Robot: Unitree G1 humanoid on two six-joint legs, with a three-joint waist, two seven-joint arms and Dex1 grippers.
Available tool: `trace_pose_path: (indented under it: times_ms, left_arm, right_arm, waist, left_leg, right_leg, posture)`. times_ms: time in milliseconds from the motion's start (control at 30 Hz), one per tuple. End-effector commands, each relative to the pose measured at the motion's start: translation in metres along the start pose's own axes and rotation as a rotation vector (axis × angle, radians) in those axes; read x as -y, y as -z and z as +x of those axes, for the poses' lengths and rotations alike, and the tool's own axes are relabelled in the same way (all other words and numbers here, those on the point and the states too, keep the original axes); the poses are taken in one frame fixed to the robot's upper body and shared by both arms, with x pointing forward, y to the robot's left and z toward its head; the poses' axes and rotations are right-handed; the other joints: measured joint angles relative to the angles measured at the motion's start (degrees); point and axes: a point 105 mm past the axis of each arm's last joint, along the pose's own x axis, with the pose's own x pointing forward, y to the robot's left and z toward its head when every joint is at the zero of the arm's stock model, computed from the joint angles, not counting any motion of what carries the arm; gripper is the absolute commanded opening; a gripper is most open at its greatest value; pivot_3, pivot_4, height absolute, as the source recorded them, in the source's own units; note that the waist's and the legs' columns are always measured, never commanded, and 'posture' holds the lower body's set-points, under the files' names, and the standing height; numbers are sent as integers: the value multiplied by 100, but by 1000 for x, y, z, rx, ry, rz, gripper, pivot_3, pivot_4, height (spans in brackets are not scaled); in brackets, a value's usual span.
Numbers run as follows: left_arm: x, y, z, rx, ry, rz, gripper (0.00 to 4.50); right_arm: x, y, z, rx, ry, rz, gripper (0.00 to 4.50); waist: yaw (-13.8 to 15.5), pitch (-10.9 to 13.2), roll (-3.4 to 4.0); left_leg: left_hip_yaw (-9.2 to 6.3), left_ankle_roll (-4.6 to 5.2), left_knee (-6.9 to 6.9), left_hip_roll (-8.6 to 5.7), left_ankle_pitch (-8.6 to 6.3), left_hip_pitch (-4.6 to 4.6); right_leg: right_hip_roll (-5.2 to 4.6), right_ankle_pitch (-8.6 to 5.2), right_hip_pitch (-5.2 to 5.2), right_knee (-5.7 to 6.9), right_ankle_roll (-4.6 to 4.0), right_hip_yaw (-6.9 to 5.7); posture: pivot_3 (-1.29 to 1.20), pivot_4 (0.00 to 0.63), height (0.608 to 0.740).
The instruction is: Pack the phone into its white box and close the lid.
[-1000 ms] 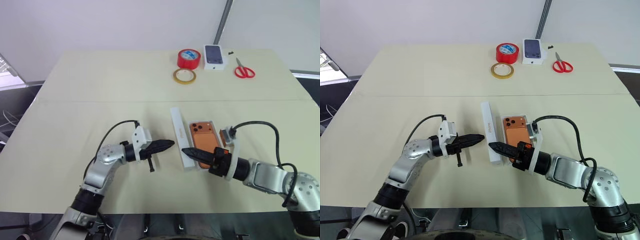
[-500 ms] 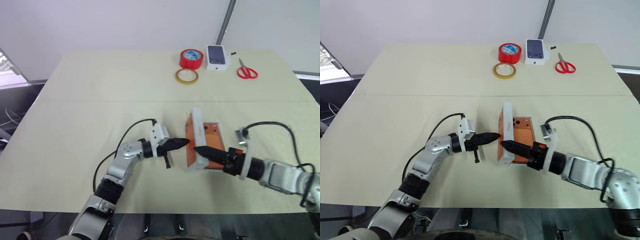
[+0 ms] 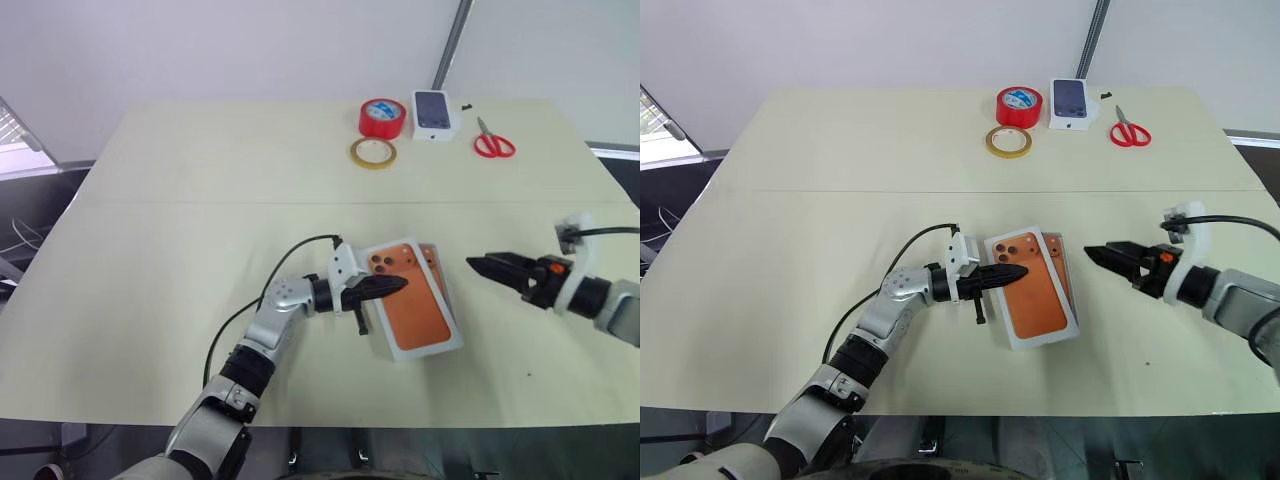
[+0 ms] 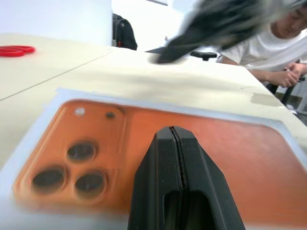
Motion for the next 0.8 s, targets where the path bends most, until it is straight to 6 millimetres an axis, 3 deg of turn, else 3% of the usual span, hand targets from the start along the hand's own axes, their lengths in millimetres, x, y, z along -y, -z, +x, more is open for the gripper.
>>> trace_pose_path:
  times_ms: [33, 133, 433, 500, 567, 633, 800]
  left_arm:
    - [-9, -11, -10, 11, -25, 53, 0]
    - [-15, -13, -25, -19, -45, 63, 0]
    - [-2, -6, -69, -158, 21, -48, 0]
    - [3, -7, -76, -175, 41, -97, 0]
    - [8, 4, -82, -236, 59, -130, 0]
    - [11, 15, -82, -282, 65, -136, 0]
    - [-2, 19, -64, -256, -3, -127, 0]
  right_arm:
    - [8, -8, 11, 65, 108, -238, 1603]
    - [4, -4, 20, 120, 126, -323, 64]
    - [-48, 17, 32, 134, -80, -468, 64]
    - [-54, 17, 31, 137, -113, -459, 64]
    - [-55, 18, 30, 133, -129, -450, 64]
    - [-57, 19, 29, 126, -156, -445, 64]
    - [-69, 33, 29, 70, -222, -470, 64]
  waist:
    - [0, 1, -1]
    - [1, 0, 0]
    - [-4, -1, 3]
    - [-8, -1, 4]
    - [-7, -1, 5]
    - [-5, -1, 5]
    - [21, -1, 5]
  left_leg:
    - [-2, -2, -1, 2, 1, 0]
    - [-2, -10, -1, 2, 6, -1]
    - [-5, -13, -1, 2, 7, 1]
    - [-6, -13, -1, 2, 7, 0]
    - [-7, -14, -1, 2, 7, 1]
    - [-7, -14, -1, 2, 7, 4]
    - [-8, -12, 0, -1, 6, 2]
  right_leg:
    - [2, 0, 0, 0, 0, -1]
    - [2, 0, -1, 0, 0, 0]
    - [-2, 0, -1, 0, -1, 0]
    - [-2, 0, -1, 0, -1, 0]
    - [-2, 0, 0, 0, -1, 0]
    - [-3, 0, 1, 0, -2, 0]
    - [-6, 0, 4, -2, -2, 0]
  posture:
    - [0, 150, 740]
    - [0, 150, 740]
    - [0, 150, 740]
    - [0, 150, 740]
    - [0, 150, 740]
    - [0, 150, 740]
    - [0, 150, 740]
